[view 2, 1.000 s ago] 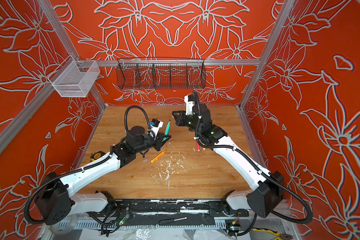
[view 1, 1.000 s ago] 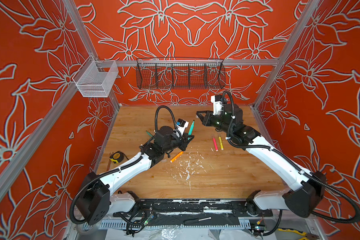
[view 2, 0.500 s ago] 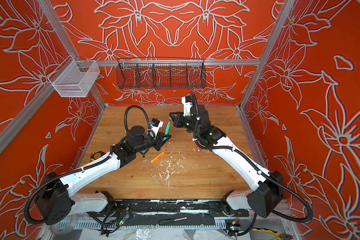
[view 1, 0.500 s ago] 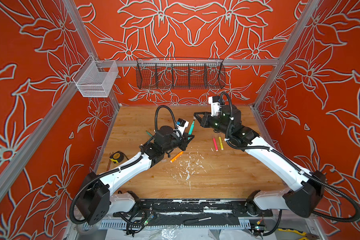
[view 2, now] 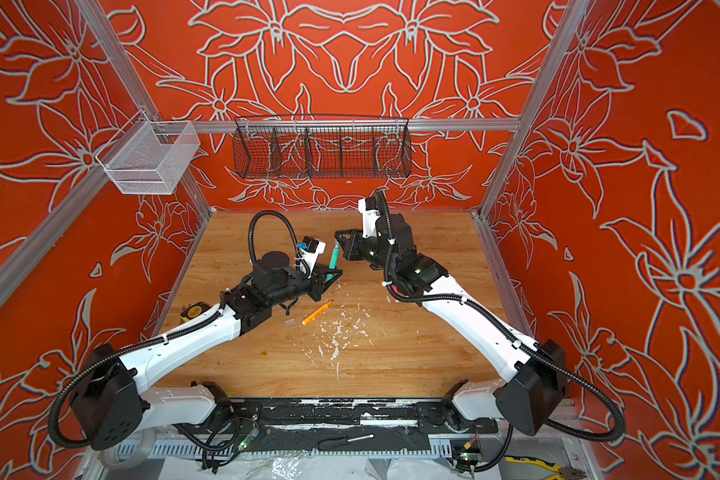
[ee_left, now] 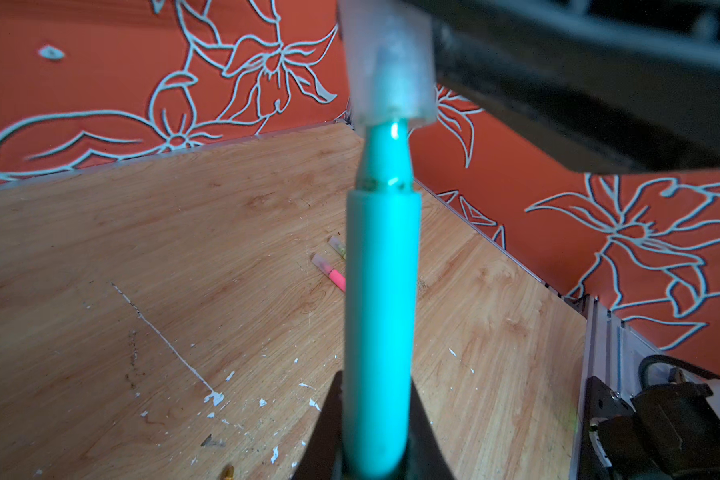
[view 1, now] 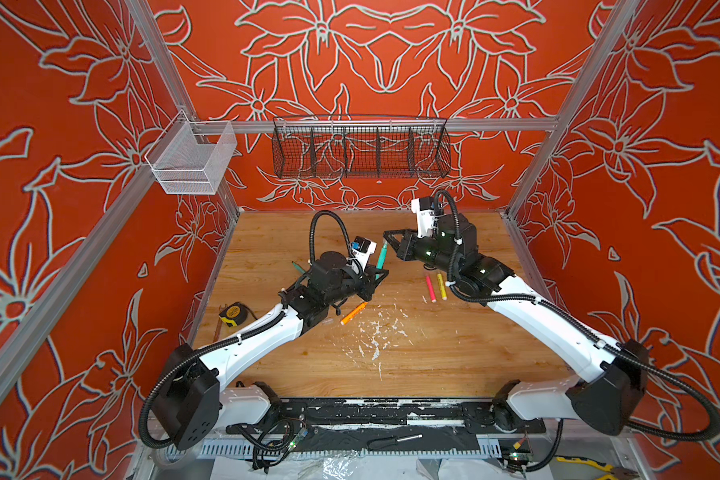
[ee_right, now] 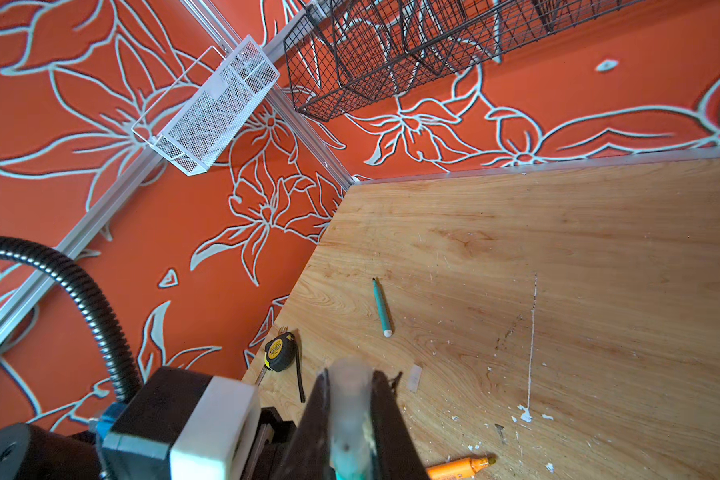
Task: Insert the pens into the pen caps
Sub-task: 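Lower the cap onto the green marker tip held by the left gripper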
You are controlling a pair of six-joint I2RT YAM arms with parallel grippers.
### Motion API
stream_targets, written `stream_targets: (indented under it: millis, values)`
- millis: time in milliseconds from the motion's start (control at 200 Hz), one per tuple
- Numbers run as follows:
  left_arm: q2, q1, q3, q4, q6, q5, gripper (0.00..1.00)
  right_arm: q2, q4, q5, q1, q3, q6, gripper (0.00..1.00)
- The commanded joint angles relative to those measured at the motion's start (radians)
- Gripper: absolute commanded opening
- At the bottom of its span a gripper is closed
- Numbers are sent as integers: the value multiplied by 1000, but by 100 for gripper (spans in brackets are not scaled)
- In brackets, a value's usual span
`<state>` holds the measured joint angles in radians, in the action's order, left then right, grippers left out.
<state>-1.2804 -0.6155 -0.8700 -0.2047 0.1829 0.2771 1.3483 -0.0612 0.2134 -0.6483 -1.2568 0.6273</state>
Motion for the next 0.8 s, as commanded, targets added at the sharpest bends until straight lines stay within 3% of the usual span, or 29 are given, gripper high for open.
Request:
stream_targets:
  millis: [0, 796]
  values:
    - [-7, -5, -27, -34, 13, 1, 0, 1, 31, 0, -27, 23, -17, 11]
    - [-16, -5, -40, -7, -3, -40, 0, -50, -51, -1, -67, 32, -24, 25]
